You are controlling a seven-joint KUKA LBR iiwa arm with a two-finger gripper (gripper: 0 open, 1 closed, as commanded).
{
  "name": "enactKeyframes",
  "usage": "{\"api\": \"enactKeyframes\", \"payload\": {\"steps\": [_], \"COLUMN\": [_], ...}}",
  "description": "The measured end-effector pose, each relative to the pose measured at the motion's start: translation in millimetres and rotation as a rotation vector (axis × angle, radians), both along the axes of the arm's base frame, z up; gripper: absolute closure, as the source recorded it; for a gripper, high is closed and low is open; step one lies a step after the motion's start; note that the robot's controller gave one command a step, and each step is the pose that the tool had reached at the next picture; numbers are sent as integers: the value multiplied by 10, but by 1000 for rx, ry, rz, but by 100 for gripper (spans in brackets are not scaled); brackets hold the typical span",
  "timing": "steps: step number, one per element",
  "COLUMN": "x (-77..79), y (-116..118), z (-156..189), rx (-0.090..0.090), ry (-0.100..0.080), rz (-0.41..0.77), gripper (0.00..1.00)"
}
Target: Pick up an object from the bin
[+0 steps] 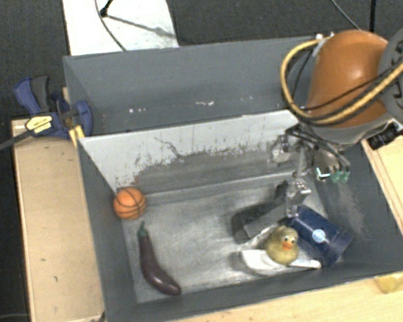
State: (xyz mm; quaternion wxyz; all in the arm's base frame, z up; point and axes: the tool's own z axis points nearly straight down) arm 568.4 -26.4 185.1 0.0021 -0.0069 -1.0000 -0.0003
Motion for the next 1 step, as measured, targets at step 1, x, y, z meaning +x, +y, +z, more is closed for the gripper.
{"api": "enactKeyframes", "payload": {"steps": [1], "x": [18], "y": [0], "z": [38], "rx": [0], "ry": [-8], "rz": [1], "gripper": [0]}}
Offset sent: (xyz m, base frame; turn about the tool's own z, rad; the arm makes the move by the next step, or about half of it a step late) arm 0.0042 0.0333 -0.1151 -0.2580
